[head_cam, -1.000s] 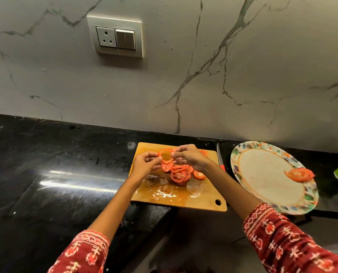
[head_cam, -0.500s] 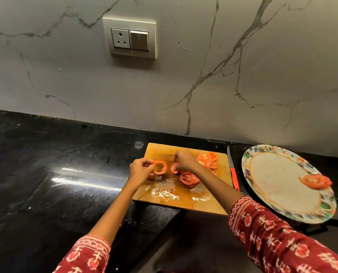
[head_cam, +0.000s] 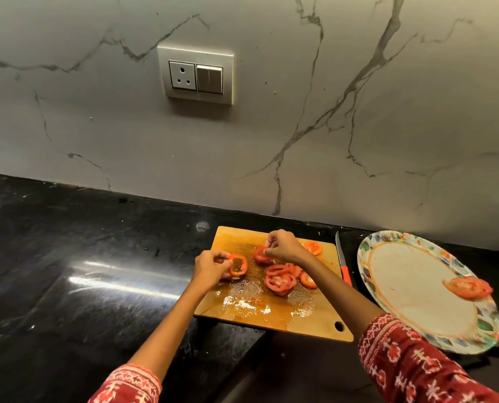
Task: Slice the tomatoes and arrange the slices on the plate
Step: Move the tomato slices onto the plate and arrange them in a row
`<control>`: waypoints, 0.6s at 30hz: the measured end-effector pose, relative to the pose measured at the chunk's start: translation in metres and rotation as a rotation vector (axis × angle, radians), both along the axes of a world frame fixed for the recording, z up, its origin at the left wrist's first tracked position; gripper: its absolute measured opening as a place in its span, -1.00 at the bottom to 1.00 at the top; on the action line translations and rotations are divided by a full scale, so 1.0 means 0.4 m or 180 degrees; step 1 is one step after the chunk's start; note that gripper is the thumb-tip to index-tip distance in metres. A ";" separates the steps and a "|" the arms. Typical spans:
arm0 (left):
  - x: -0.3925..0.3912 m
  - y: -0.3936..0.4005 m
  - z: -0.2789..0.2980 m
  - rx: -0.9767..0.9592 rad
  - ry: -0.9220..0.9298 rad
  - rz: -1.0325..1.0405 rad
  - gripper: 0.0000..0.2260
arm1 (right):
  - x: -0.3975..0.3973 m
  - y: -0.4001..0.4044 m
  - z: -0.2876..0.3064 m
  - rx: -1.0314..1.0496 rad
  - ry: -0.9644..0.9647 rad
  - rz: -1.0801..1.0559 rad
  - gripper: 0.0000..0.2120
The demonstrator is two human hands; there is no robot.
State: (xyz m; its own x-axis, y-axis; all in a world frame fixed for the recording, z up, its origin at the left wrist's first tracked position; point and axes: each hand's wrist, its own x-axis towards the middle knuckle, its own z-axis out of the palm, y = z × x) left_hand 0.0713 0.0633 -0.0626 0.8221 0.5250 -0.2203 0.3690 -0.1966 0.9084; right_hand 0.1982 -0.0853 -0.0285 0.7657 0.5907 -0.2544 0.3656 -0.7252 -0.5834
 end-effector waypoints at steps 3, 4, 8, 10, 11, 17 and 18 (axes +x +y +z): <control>0.006 0.002 0.009 0.0018 -0.0044 -0.0042 -0.90 | 0.000 -0.006 0.008 -0.0026 -0.0075 -0.0054 -0.83; 0.008 0.003 0.011 0.0011 -0.0080 -0.0056 -0.90 | -0.001 -0.009 0.009 -0.0036 -0.0129 -0.0061 -0.83; 0.014 0.002 0.018 -0.0024 -0.0267 -0.0096 -0.91 | 0.005 -0.021 0.024 0.0360 -0.0232 -0.0232 -0.93; 0.020 -0.001 0.021 -0.0023 -0.0334 -0.0139 -0.91 | 0.016 -0.027 0.048 0.0592 -0.0090 -0.0262 -0.92; 0.023 -0.003 0.025 -0.0030 -0.0371 -0.0159 -0.91 | 0.017 -0.028 0.065 0.0676 0.0023 -0.0233 -0.92; 0.043 -0.043 0.041 -0.0398 -0.0514 -0.0241 -0.87 | -0.002 -0.053 0.125 0.1412 0.0873 -0.0212 -0.94; 0.047 -0.052 0.045 -0.0538 -0.0563 -0.0264 -0.86 | -0.007 -0.062 0.128 0.1496 0.1022 -0.0230 -0.95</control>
